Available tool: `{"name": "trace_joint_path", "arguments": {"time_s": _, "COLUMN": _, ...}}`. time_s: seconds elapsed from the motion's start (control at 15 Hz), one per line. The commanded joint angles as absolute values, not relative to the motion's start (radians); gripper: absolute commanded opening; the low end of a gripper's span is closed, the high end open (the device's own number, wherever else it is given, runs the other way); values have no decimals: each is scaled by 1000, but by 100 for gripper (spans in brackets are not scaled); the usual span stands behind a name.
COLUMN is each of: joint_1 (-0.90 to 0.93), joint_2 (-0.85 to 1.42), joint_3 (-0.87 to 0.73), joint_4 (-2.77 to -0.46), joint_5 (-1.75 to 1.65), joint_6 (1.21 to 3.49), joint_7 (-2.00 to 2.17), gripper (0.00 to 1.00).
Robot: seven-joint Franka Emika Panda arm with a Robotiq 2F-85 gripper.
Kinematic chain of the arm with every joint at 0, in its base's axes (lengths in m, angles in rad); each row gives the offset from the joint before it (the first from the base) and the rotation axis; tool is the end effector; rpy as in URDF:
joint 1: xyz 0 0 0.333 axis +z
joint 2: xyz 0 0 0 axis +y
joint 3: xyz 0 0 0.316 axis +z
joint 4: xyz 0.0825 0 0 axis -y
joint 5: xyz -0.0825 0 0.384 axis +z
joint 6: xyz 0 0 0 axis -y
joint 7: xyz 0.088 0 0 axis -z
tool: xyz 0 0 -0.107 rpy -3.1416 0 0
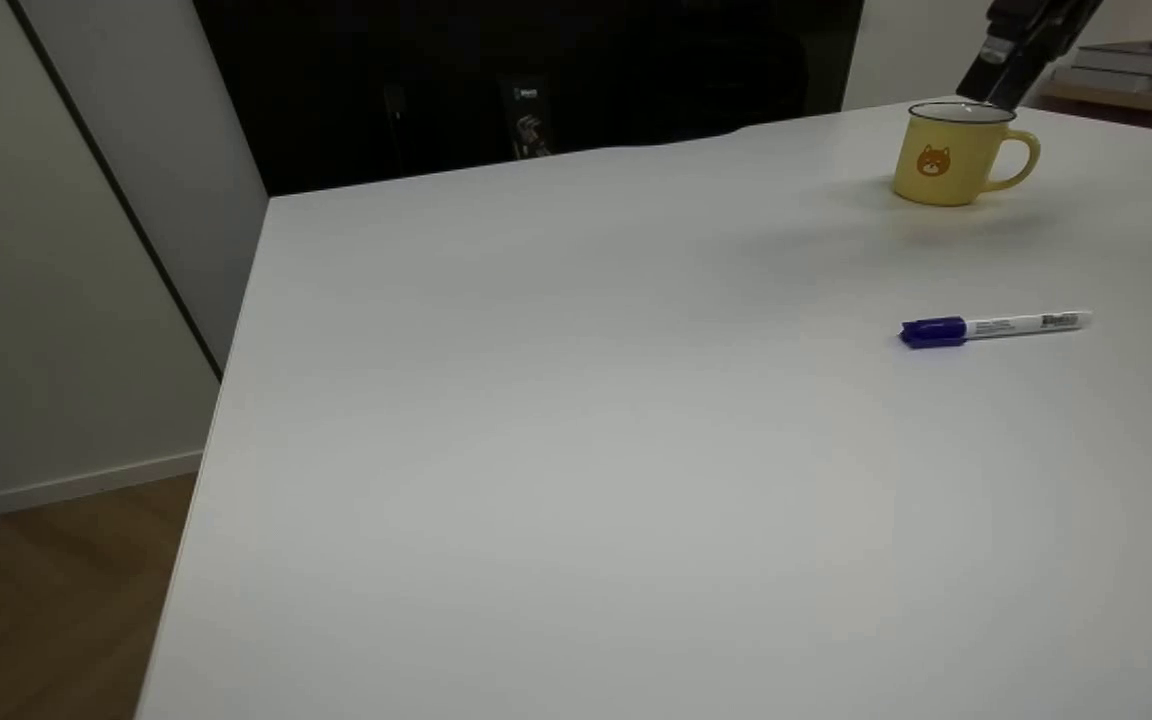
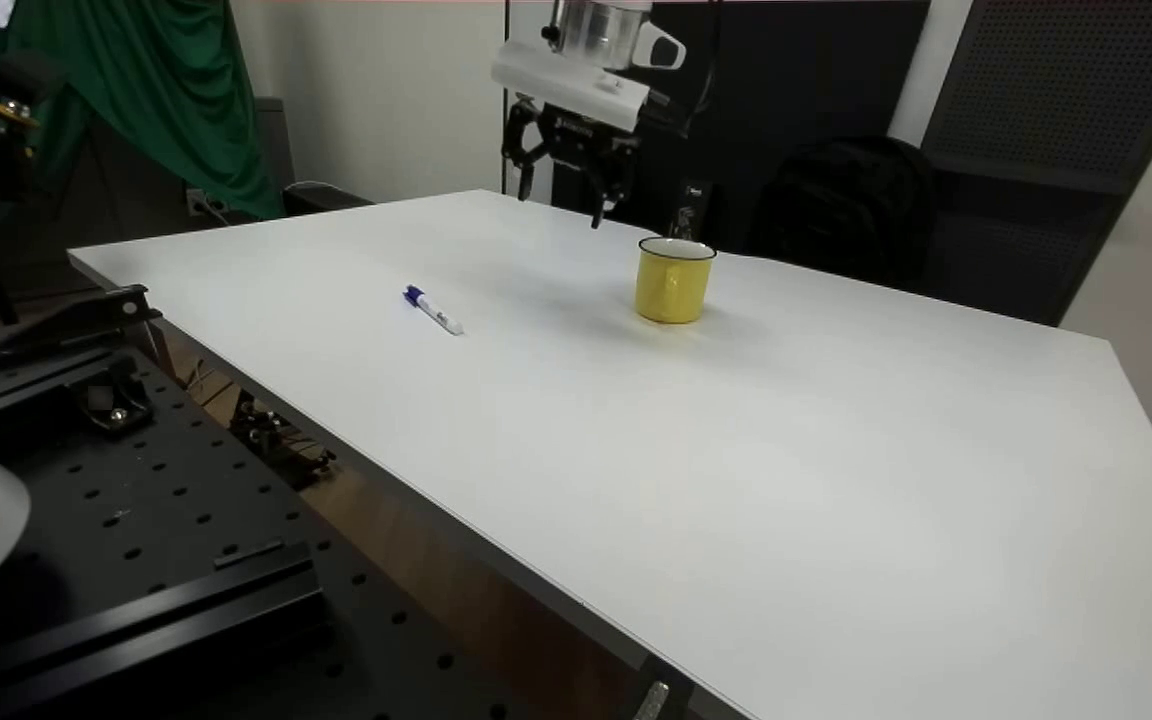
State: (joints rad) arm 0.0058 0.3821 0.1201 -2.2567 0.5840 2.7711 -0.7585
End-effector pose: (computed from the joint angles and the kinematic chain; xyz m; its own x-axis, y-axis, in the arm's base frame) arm 0.5454 0.0462 0.2012 0.9242 0.3007 0.2356 0.3481 -0.9169 -0.1954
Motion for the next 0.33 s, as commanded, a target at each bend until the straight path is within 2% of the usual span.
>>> {"name": "trace_joint_path", "arguments": {"time_s": 0.0, "joint_1": 88, "joint_2": 355, "joint_3": 43, "joint_4": -2321, "joint_5": 499, "joint_6": 2940, "joint_7": -559, "gripper": 100}}
{"name": "trace_joint_path", "arguments": {"time_s": 0.07, "joint_1": 99, "joint_2": 356, "joint_3": 29, "joint_4": -2331, "joint_5": 489, "joint_6": 2973, "joint_7": -514, "gripper": 100}}
{"name": "trace_joint_path", "arguments": {"time_s": 0.13, "joint_1": 50, "joint_2": 381, "joint_3": 79, "joint_4": -2296, "joint_5": 519, "joint_6": 2923, "joint_7": -615, "gripper": 100}}
{"name": "trace_joint_path", "arguments": {"time_s": 0.27, "joint_1": 82, "joint_2": 381, "joint_3": 47, "joint_4": -2311, "joint_5": 510, "joint_6": 2961, "joint_7": -572, "gripper": 100}}
